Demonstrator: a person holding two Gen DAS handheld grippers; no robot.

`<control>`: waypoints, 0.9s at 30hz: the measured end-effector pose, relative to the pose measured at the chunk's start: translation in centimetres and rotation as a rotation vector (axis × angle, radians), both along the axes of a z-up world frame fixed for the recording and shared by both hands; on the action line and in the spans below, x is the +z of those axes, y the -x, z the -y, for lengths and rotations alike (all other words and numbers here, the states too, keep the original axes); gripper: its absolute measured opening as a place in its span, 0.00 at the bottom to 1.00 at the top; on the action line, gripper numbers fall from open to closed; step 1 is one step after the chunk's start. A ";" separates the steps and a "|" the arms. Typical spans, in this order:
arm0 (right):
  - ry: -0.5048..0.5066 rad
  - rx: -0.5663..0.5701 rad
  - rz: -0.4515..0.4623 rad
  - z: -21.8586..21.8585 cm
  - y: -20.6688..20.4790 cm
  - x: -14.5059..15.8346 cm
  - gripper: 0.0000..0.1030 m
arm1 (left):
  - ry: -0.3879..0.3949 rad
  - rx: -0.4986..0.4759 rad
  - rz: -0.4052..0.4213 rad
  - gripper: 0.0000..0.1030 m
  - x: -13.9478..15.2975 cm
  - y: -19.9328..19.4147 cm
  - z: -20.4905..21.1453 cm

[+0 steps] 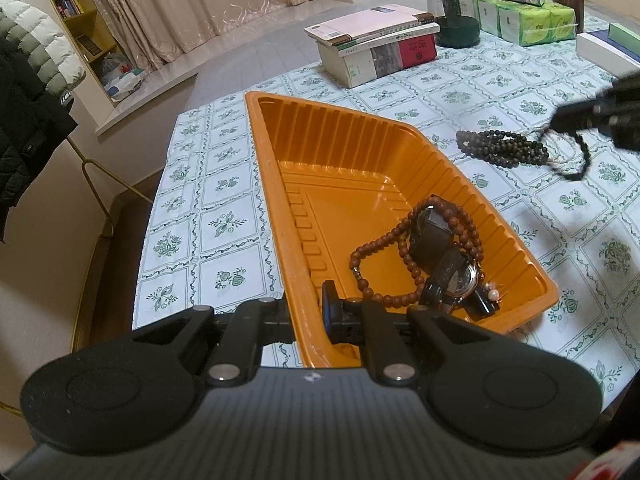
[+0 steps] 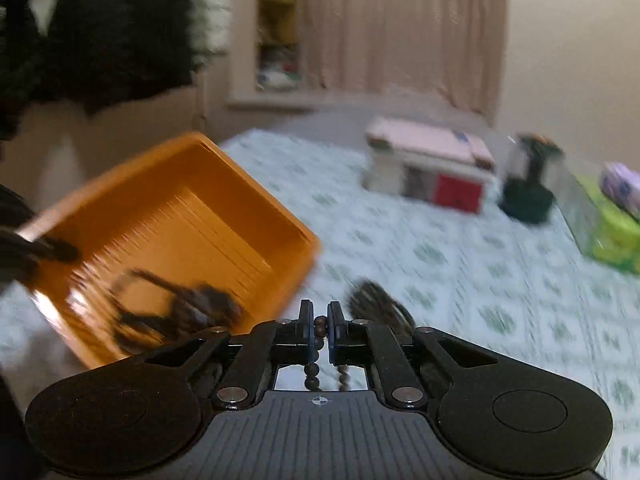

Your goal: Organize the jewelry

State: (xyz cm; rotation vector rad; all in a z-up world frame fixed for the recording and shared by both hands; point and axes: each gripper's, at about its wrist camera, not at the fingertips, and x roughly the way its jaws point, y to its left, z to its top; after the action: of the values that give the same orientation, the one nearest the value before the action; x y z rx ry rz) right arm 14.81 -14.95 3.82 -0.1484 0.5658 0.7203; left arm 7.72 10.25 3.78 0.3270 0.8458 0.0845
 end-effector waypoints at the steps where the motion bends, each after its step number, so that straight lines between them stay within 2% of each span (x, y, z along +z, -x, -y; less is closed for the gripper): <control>1: -0.021 0.031 -0.001 -0.6 0.2 0.7 0.06 | 0.000 -0.001 0.001 0.10 0.0 0.0 0.0; 7: -0.091 0.160 -0.033 -4.7 0.5 2.6 0.06 | 0.008 -0.002 0.003 0.10 -0.1 0.0 -0.2; 12: -0.098 0.221 -0.029 -8.0 0.7 2.7 0.06 | 0.016 -0.003 0.002 0.10 -0.1 0.1 -0.4; 19: -0.098 0.246 -0.081 -10.9 -0.3 1.2 0.06 | 0.022 -0.003 0.004 0.10 -0.1 0.0 -0.5; 24: -0.138 0.254 -0.121 -10.3 -0.4 0.7 0.06 | 0.025 0.000 0.004 0.10 -0.2 0.0 -0.5; 27: -0.150 0.196 -0.113 -9.1 -0.6 0.8 0.13 | 0.027 0.002 0.003 0.10 -0.2 0.0 -0.6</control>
State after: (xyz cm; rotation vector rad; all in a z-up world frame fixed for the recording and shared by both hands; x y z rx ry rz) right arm 15.37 -5.81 4.60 -0.0235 0.6083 0.9629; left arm 7.67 10.85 3.54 0.3002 0.8434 0.0753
